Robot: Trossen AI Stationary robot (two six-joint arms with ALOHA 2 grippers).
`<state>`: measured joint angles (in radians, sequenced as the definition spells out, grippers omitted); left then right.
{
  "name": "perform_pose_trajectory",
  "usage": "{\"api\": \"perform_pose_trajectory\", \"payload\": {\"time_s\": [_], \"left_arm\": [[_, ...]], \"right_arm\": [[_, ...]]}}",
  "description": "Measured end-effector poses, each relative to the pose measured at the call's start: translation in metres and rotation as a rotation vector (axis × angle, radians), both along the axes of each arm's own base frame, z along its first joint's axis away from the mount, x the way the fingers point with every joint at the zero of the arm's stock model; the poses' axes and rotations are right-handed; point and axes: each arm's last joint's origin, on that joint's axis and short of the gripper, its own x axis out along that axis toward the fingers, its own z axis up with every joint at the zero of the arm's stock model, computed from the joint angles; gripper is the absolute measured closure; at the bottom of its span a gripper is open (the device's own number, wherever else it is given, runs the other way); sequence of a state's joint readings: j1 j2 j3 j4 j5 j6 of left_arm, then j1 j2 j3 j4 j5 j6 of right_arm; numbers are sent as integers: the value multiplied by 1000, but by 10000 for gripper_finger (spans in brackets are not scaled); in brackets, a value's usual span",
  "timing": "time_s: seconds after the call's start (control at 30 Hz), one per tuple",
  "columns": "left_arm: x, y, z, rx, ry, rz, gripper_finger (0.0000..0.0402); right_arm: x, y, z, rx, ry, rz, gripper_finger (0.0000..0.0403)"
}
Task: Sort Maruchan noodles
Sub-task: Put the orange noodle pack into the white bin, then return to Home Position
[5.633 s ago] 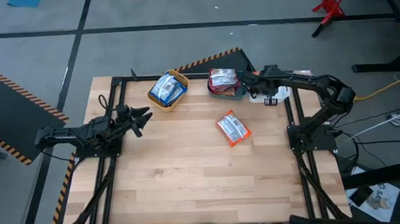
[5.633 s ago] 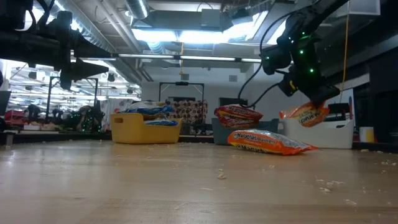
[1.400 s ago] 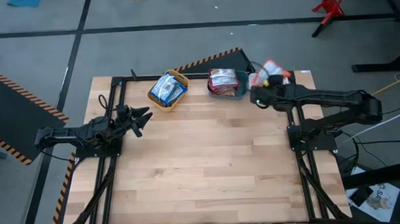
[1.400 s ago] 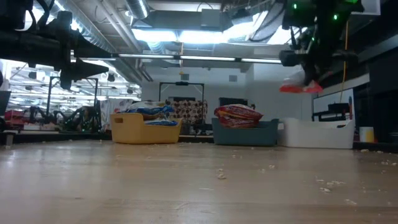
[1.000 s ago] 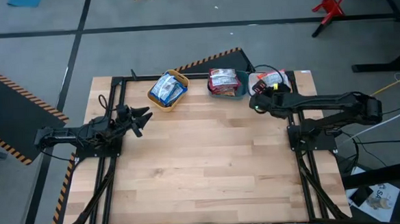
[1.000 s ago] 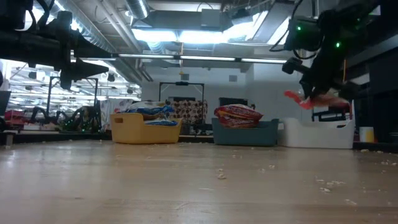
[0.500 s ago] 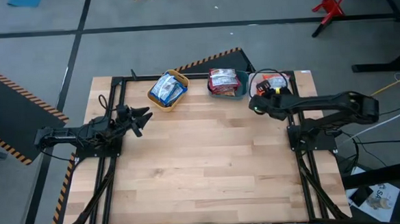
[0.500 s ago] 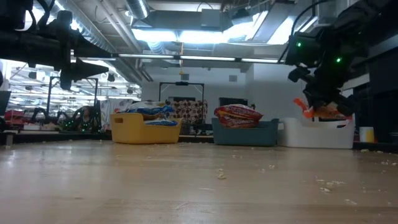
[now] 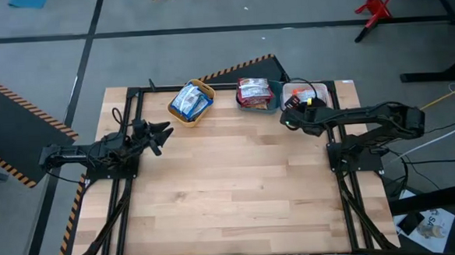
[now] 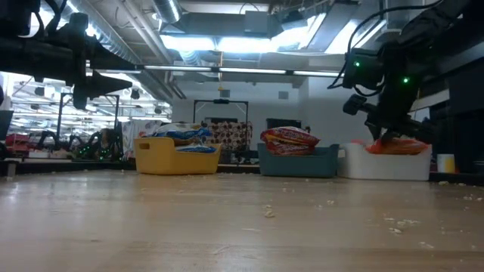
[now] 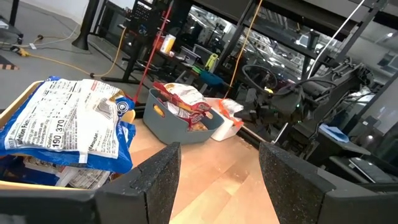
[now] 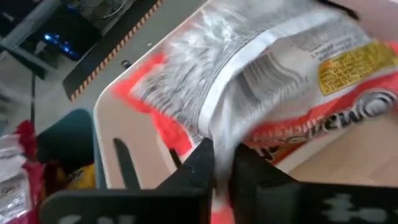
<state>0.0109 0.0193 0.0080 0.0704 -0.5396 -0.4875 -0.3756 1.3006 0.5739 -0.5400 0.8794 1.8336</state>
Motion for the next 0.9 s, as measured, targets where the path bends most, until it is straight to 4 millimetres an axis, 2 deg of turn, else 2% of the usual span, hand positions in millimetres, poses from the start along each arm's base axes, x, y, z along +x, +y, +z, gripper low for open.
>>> {"api": "perform_pose_trajectory", "payload": {"time_s": [0.2, 0.43, 0.7, 0.9], "left_arm": [[0, 0, 0, 0, 0, 0, 189], [0, 0, 0, 1, 1, -5, 189], [0, 0, 0, 1, 1, -6, 189], [0, 0, 0, -4, -4, -6, 189]], "right_arm": [[7, -3, 3, -29, -31, 37, 316], [6, -3, 3, -33, 12, 65, 253], [2, 0, 14, -20, 77, 162, 218], [-6, 6, 37, 25, 130, 430, 208]]}}
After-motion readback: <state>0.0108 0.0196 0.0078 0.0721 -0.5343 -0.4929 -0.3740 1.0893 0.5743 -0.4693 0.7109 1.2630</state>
